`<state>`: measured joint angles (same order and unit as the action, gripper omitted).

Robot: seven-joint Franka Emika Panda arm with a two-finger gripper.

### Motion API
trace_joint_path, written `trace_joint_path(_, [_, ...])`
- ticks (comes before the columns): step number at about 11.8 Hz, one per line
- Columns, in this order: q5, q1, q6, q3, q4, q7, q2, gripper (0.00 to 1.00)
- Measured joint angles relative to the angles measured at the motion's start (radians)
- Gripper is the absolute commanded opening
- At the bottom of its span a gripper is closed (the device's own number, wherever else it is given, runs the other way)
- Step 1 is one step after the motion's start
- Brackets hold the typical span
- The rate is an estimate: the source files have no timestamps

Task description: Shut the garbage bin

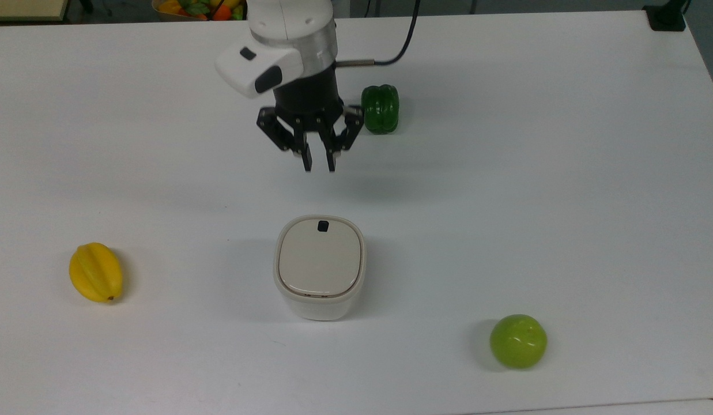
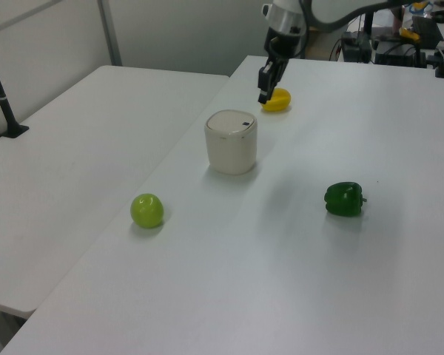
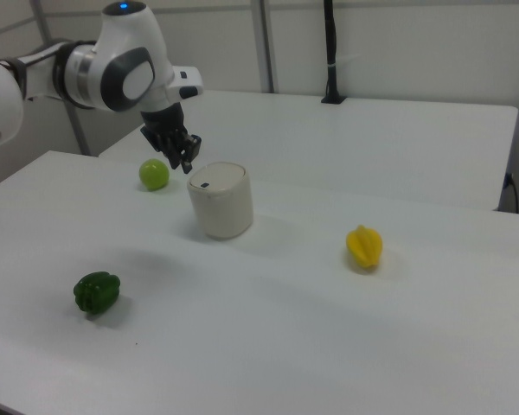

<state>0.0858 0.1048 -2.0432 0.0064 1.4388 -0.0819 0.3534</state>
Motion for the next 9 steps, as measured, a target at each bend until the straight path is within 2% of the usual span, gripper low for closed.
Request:
trace_joint_path(2, [0.000,0.000,0.120,-0.004,0.002,-0.031,-0.035,1.00])
trace_joint_path(7, [-0.002,-0.001,0.310,-0.005,0.022,-0.055,-0.068,1.00])
trace_joint_path(9, [-0.003,-0.018,0.378,-0.007,0.048,-0.046,-0.131,1.00])
